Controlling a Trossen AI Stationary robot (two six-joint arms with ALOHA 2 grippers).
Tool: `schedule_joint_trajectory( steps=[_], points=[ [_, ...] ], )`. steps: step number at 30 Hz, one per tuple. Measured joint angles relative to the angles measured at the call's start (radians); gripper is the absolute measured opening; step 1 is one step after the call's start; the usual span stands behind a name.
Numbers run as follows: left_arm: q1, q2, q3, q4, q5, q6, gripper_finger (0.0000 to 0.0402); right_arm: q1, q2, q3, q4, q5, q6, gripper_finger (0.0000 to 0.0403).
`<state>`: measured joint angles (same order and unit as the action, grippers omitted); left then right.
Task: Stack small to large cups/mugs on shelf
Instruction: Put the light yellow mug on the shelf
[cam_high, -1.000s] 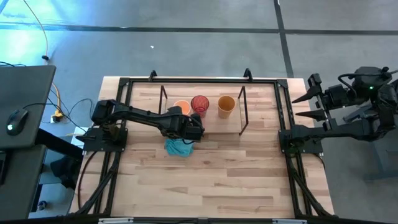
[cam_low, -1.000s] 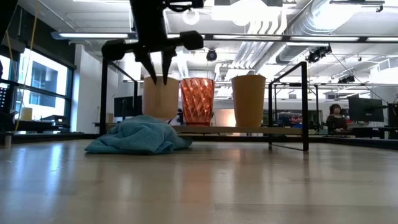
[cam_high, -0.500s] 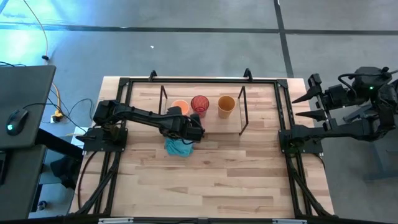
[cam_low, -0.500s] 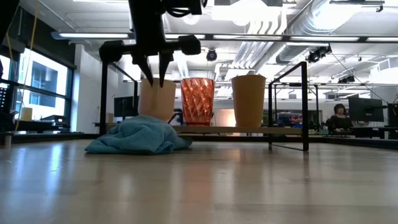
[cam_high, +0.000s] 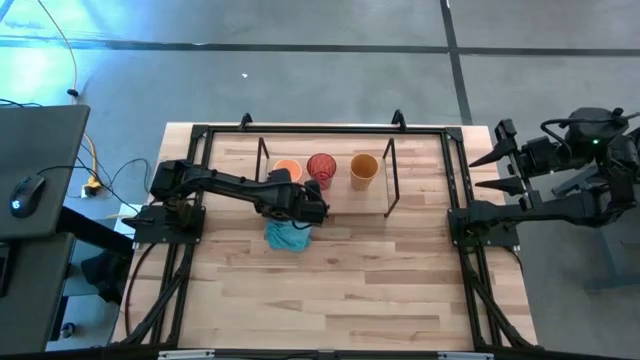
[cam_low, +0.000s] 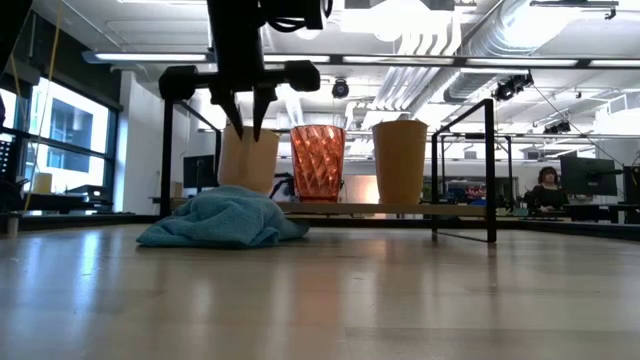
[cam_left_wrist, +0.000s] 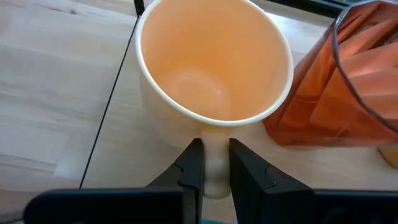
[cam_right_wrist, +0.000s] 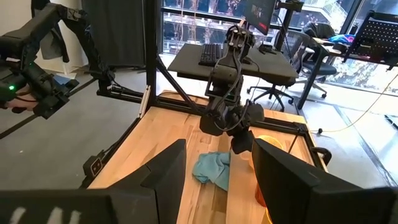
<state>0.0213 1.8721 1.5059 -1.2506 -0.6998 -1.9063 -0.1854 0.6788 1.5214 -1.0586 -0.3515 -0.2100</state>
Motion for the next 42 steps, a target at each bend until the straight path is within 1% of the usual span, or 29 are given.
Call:
schedule_joint_trajectory(
  steps=[14,36,37,42],
  points=[
    [0.012,0.019,0.000,-0.005,0.023,-0.011,0.0038,0.000,0.000,0.000,0.000,0.000,-0.008,0.0177],
    [0.025,0.019,0.000,-0.004,0.019,0.001,0.0038,0.000,0.000,-0.001,-0.004,0.000,-0.008,0.0177],
    [0.025,0.019,0.000,-0.004,0.019,0.001,0.0043,0.000,0.000,-0.001,-0.004,0.000,-0.008,0.0177],
    [0.025,0.019,0.000,-0.003,0.022,0.001,0.0096,0.000,0.000,-0.001,-0.004,0.000,-0.008,0.0177]
  ],
)
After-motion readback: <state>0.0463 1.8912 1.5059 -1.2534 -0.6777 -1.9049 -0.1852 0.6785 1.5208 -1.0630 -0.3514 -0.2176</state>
